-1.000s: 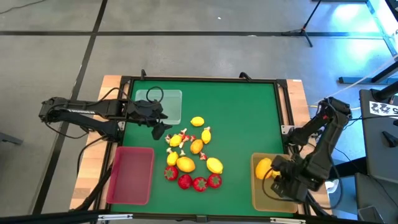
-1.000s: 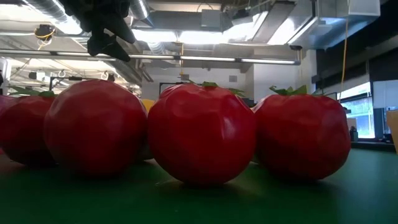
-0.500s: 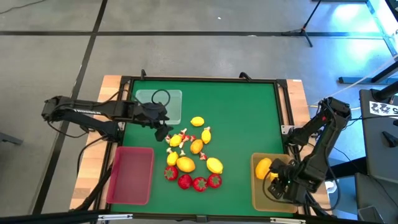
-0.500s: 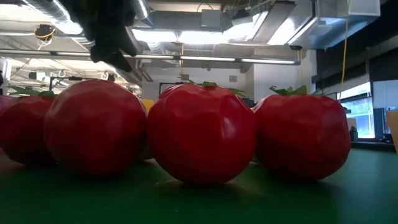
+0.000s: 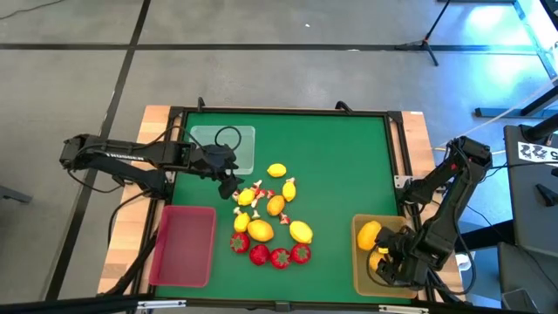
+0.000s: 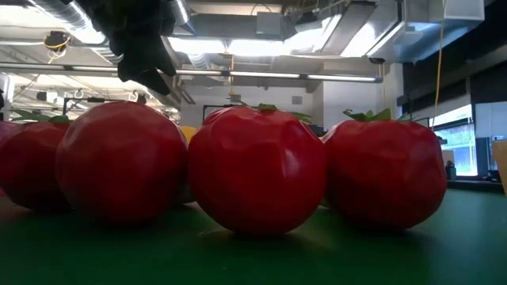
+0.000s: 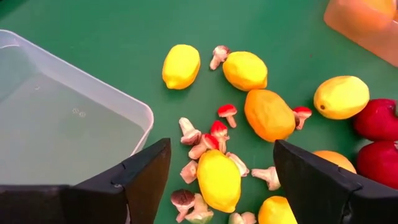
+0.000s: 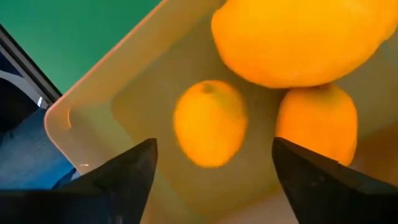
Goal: Sort produce into baskets
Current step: Put the lemon into the orange bin
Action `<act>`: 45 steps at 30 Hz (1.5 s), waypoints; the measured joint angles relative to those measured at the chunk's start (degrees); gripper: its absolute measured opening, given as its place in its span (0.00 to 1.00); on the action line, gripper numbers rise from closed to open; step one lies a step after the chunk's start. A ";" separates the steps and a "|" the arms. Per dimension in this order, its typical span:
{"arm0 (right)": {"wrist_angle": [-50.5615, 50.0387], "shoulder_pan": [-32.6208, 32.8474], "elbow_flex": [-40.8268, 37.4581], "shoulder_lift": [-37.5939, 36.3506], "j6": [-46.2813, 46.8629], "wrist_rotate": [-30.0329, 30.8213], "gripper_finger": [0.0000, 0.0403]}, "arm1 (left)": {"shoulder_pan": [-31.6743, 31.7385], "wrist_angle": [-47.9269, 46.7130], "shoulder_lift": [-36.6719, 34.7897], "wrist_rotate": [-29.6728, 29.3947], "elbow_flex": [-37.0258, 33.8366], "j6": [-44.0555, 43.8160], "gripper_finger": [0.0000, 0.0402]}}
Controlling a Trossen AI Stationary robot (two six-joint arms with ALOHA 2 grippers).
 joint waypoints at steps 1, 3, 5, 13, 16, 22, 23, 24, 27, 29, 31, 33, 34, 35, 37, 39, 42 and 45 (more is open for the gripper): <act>0.05 0.00 0.00 0.10 0.00 -0.05 0.80 | 0.00 0.00 0.00 0.00 0.00 0.25 0.69; 0.01 0.00 0.00 0.16 -0.05 -1.22 0.83 | -0.01 0.00 0.00 0.00 0.00 0.70 0.69; 0.39 -0.02 0.00 0.16 -0.09 -2.02 0.84 | 0.00 0.00 0.00 0.00 0.00 0.74 0.69; 10.37 -7.42 0.00 -2.18 -11.55 -2.02 0.85 | -0.02 -0.09 -0.02 0.01 0.00 0.76 0.69; 14.83 -11.99 0.00 -3.53 -19.45 -1.47 0.85 | 0.00 -0.09 -0.02 0.02 0.00 0.76 0.69; 16.20 -25.01 0.07 -3.86 -42.15 9.69 0.85 | 0.00 -0.10 -0.02 0.02 0.00 1.14 0.69; 16.23 -27.62 0.07 -3.50 -45.64 12.42 0.85 | -0.02 -0.08 -0.02 0.02 0.00 1.15 0.69; 16.33 -30.26 0.07 -3.10 -48.87 14.81 0.85 | 0.00 -0.04 -0.02 0.02 0.00 1.15 0.69; 17.77 -38.63 0.07 -1.58 -57.47 19.19 0.85 | -0.01 0.33 -0.02 0.02 0.00 1.16 0.69; 20.39 -44.14 0.06 -0.14 -61.66 18.63 0.85 | -0.01 0.55 -0.02 0.02 0.00 1.16 0.69; 25.67 -49.42 0.02 1.68 -62.89 16.12 0.85 | -0.02 1.06 -0.02 0.02 0.00 0.87 0.69; 31.55 -53.57 0.04 3.78 -63.07 12.28 0.85 | 0.00 0.98 -0.02 0.02 0.00 0.21 0.69; 34.11 -55.03 0.06 5.17 -63.32 10.38 0.85 | 0.00 0.99 -0.02 0.02 0.00 -0.04 0.69; 35.77 -56.15 0.36 6.58 -63.86 8.81 0.85 | 0.00 0.95 -0.02 0.02 0.00 -0.18 0.69; 35.00 -57.40 2.20 9.63 -64.48 8.11 0.85 | -0.01 0.94 -0.03 0.02 0.00 -0.20 0.69; 31.91 -57.92 5.39 12.46 -64.67 9.67 0.85 | 0.00 0.91 -0.04 0.02 0.00 -0.25 0.69; 25.54 -57.77 10.56 16.35 -64.57 12.09 0.85 | -0.02 0.80 -0.04 0.02 0.00 -0.33 0.69; 23.04 -57.38 16.15 19.57 -64.96 12.22 0.85 | -0.02 0.78 -0.04 0.04 0.00 -0.33 0.69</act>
